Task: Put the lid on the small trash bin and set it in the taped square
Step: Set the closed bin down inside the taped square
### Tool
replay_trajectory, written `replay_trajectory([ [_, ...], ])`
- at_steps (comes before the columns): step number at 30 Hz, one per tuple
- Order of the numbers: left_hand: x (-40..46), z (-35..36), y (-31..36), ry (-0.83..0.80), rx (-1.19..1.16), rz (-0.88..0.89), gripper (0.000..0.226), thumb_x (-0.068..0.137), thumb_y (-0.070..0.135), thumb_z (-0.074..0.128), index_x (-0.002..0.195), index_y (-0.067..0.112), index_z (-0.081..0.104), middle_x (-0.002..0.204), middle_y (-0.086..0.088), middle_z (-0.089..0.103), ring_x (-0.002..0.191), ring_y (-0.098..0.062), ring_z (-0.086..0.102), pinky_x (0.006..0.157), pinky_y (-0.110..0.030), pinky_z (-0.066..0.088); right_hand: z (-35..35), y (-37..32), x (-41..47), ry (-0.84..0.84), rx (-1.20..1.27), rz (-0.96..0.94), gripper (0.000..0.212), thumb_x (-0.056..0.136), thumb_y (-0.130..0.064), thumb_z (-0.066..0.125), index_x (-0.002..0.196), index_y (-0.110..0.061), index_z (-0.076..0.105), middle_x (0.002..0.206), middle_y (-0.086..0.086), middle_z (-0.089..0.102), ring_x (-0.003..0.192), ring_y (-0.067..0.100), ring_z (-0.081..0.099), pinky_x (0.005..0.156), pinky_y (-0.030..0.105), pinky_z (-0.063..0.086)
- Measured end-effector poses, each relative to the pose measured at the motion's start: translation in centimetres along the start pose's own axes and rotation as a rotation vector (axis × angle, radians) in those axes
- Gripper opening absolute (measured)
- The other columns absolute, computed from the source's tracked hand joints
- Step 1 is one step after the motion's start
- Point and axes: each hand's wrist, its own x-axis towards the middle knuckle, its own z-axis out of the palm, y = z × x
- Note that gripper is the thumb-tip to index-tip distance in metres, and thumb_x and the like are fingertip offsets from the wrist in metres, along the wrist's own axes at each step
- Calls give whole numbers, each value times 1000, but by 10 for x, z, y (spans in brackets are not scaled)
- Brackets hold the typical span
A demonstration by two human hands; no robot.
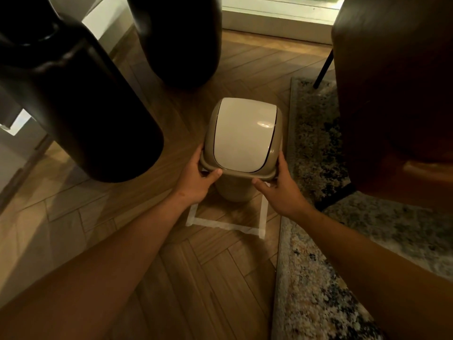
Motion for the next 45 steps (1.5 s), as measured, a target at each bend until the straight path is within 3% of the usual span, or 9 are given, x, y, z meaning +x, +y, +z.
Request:
replay_trajectory([
  [2, 1, -2, 0, -15, 8, -4, 83, 86, 25, 74, 149, 47, 24, 117, 45, 46, 108, 22, 48, 93, -11, 44, -6, 3, 1, 12, 19, 13, 97, 89, -20, 77, 161, -40, 14, 150, -12, 52, 133, 5, 54, 108, 37, 50],
  [5, -2, -3, -1, 19, 24, -21, 83, 87, 28, 73, 145, 52, 19, 113, 46, 44, 98, 27, 51, 82, -4, 45, -14, 2, 1, 26, 25, 17, 83, 90, -21, 77, 150, -48, 26, 140, -20, 58, 121, -9, 59, 92, 12, 52],
  [12, -7, 1, -3, 55, 60, -2, 77, 87, 32, 72, 148, 47, 27, 111, 43, 50, 98, 23, 55, 79, -5, 45, -12, -6, -3, 3, -9, 36, 87, 94, -16, 72, 162, -34, 20, 150, -7, 54, 132, 11, 57, 109, 36, 49],
  [20, -6, 1, -4, 57, 26, -4, 79, 86, 33, 73, 148, 48, 27, 139, 19, 50, 109, 8, 58, 93, -22, 50, -9, -6, -5, 23, -28, 47, 89, 93, -18, 72, 162, -36, 19, 149, -9, 56, 129, 7, 58, 109, 37, 49],
  [25, -6, 0, -2, 50, -1, -5, 77, 89, 25, 71, 149, 45, 28, 136, 22, 48, 123, -3, 54, 103, -31, 47, -4, -5, -5, 43, -29, 50, 86, 93, -20, 73, 161, -34, 24, 145, -9, 59, 128, 10, 60, 109, 43, 49],
  [33, -8, 4, 0, 69, -7, -30, 81, 88, 23, 73, 153, 36, 27, 128, 23, 48, 93, 22, 54, 77, -4, 46, -15, -5, -2, -2, -65, 40, 88, 91, -20, 75, 161, -37, 24, 146, -11, 58, 129, 9, 59, 109, 41, 50],
  [37, -8, 4, 0, 64, 11, -29, 81, 86, 29, 75, 149, 43, 26, 128, 25, 49, 98, 18, 54, 82, -10, 48, -18, -5, 1, -16, -85, 33, 88, 90, -21, 75, 159, -41, 25, 146, -13, 58, 132, 9, 57, 110, 43, 49],
  [41, -7, -2, 1, 33, 73, -1, 81, 83, 37, 76, 147, 46, 28, 146, 13, 48, 126, -6, 52, 102, -37, 48, -21, -7, 0, -12, -141, 8, 88, 89, -24, 76, 159, -38, 25, 147, -12, 57, 132, 7, 55, 111, 41, 48],
  [45, -5, -11, 3, 71, 309, 120, 91, 80, 41, 76, 152, 41, 20, 156, 8, 29, 136, -10, 37, 108, -34, 37, -21, -9, -2, 75, -291, -140, 93, 85, -30, 80, 159, -28, 25, 156, -8, 40, 140, 3, 40, 112, 18, 36],
])
